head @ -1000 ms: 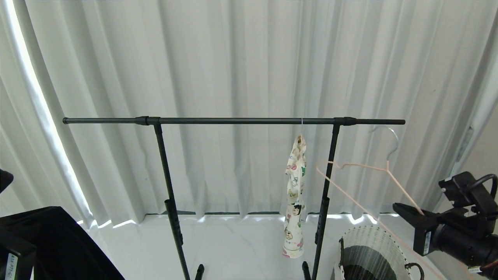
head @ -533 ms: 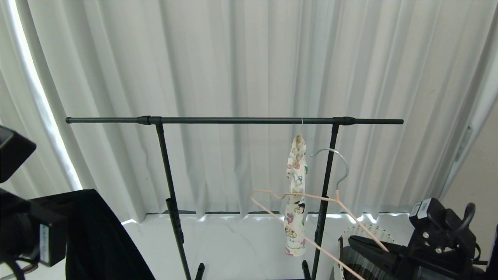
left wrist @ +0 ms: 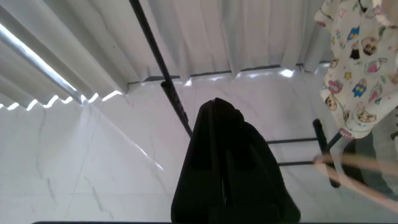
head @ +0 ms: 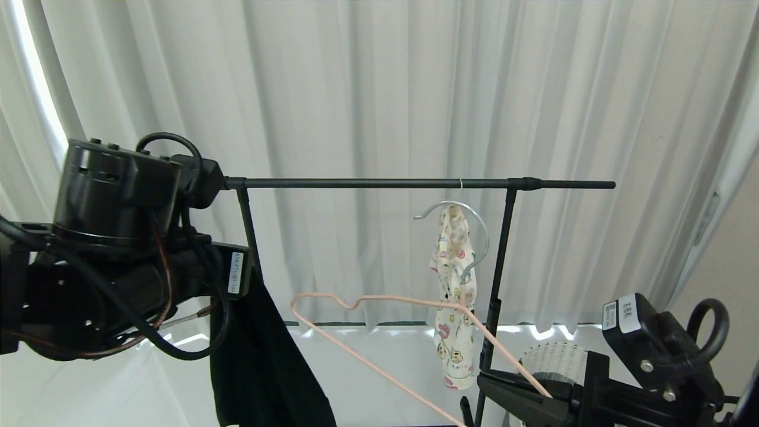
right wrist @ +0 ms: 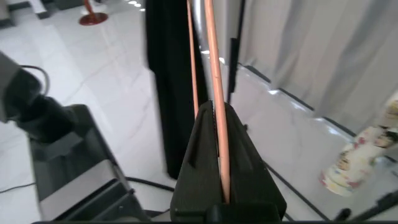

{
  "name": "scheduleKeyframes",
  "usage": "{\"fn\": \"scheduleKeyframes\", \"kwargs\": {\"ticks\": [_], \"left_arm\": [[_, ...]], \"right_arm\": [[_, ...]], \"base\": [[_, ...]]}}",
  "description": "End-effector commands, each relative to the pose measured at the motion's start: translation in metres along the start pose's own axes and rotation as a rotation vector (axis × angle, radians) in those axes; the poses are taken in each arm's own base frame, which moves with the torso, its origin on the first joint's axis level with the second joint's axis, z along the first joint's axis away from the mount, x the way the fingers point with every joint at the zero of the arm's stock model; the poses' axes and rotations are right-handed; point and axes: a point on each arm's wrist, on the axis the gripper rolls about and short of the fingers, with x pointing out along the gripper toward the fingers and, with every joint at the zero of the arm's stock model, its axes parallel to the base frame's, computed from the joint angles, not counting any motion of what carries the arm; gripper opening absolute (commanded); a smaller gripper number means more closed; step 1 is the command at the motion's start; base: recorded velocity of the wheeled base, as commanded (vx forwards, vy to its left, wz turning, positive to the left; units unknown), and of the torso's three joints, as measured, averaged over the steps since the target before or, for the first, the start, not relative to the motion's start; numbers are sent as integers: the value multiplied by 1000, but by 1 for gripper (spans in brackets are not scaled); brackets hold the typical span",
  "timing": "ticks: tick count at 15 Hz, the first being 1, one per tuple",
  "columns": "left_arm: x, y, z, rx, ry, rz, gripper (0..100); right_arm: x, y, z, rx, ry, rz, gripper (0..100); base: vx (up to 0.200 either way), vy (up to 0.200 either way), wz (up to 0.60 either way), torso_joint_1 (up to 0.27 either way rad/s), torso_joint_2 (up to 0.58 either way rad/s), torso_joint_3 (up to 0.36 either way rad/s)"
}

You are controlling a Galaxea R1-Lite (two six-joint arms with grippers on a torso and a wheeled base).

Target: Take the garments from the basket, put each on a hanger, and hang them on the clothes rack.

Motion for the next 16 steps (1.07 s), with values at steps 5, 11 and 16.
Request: {"fn": "scheduleKeyframes", "kwargs": {"ticks": [5, 11, 16], "left_arm": [[18, -13, -6, -15, 57, -8, 0], [3, -18, 0, -51, 9, -63, 0], [-12, -24, 2, -71, -19, -174, 0]], "right_arm": [[8, 12, 5, 21, -8, 52, 0], [32, 2, 13, 52, -22, -2, 0], [36, 8, 17, 50, -25, 47, 0]], "base": [[0, 0, 0, 0, 0, 0], [0, 0, 0, 0, 0, 0], [0, 0, 0, 0, 0, 0]]}}
